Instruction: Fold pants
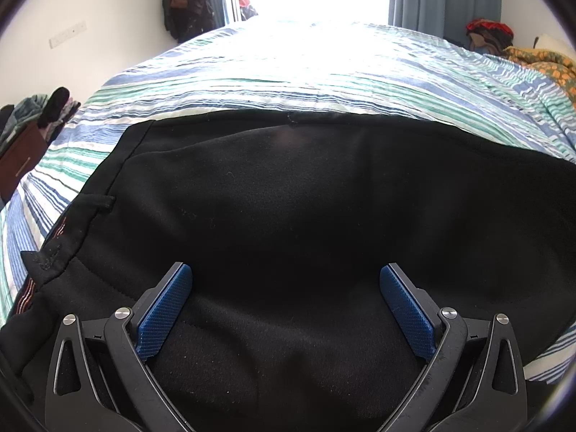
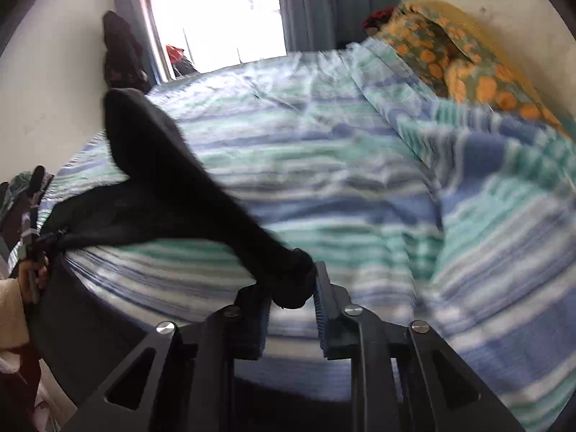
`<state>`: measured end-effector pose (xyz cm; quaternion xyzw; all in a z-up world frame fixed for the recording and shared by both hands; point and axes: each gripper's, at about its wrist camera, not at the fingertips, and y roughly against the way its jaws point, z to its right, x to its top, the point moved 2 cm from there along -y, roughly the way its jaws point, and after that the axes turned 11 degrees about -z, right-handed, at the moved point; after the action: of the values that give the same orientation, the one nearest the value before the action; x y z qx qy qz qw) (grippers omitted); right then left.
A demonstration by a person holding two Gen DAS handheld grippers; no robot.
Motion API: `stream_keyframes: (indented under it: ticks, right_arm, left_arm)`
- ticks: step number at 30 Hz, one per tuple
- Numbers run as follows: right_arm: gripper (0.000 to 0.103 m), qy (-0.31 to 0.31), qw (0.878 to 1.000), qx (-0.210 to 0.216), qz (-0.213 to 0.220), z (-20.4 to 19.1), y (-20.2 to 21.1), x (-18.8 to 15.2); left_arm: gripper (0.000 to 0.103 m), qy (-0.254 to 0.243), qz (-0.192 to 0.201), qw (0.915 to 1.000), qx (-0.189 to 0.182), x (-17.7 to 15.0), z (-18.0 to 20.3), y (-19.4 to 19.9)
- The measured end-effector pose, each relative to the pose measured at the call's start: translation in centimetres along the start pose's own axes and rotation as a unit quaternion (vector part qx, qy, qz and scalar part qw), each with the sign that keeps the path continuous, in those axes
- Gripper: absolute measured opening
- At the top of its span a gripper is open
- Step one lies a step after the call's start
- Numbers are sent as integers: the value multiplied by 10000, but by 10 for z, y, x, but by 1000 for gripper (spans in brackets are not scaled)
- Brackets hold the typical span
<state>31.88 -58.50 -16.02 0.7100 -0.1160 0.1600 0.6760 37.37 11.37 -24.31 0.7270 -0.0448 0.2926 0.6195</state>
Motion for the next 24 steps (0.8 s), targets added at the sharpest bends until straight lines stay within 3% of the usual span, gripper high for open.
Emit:
stream_keyframes:
  ticks: [2,6,8,9,13,16,18,20,22,24]
  right_arm:
    - [40,-570,9960,-601,-319,29,-7,-28]
    - [46,-890,9923,-837,200,9,31,-52]
    - [52,-812,9945,-451,487,-32,56,-59]
    - [54,-686,9959,-125,583,-58,62,-62]
    - [61,226,9932,1001,551,-188,49,-65]
    - [61,1055,9820,1538,307,-281,23,-84]
    - [61,1355,9754,1741,-47,-320,0,-93]
    - [62,1646,9748,1436,-458,-337,-25,-110]
    - [62,1969,9726,1219,-190,-340,-24,-123]
    - [63,2029,9731,1072,-218,-334,-22,-124]
  left_arm:
    - [103,-11,-50,10000,22,1,0,0]
    - [103,-13,-258,9996,58,6,1,2]
    - [102,-8,-513,9985,199,8,4,14]
    - [101,-29,-540,9985,85,5,7,27]
    - [102,-472,-265,9931,-1039,-38,37,104]
    - [102,-1317,-479,9771,-1604,-98,73,139]
    - [102,-1854,-745,9680,-1520,-138,86,139]
    - [103,-1930,-964,9707,-1054,-166,78,123]
    - [103,-1741,-940,9748,-1031,-178,55,117]
    - [103,-1669,-850,9790,-811,-173,36,121]
